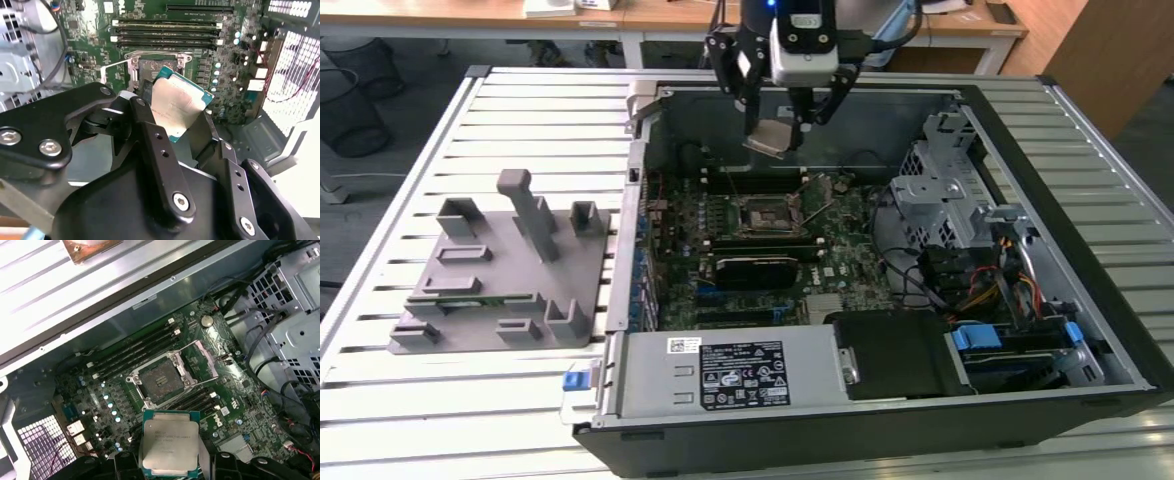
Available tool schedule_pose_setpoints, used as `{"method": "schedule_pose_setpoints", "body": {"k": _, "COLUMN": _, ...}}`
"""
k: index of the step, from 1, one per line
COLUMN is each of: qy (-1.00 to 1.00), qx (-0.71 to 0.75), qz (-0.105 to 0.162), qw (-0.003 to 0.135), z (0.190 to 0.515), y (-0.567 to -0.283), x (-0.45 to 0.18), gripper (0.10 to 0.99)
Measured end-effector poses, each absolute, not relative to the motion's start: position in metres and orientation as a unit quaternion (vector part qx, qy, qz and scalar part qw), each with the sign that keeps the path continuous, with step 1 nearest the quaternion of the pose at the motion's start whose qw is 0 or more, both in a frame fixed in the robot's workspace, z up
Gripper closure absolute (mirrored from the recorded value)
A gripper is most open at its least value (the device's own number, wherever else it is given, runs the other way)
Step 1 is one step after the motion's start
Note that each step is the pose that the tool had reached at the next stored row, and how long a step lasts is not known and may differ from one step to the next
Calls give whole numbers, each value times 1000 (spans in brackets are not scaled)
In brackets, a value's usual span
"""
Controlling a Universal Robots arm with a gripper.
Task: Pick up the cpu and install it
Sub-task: 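Place the cpu into insertion slot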
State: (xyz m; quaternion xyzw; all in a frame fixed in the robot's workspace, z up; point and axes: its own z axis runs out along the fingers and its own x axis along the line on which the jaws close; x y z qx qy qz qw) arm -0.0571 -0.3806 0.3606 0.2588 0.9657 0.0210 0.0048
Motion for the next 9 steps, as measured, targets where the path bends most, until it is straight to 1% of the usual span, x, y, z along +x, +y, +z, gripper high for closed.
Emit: {"method": "schedule_pose_setpoints", "body": {"k": 9, "qy": 946, "qx": 323, "qz": 20, "qw": 6, "z": 360, "y": -380, "x": -57, "gripper": 557}}
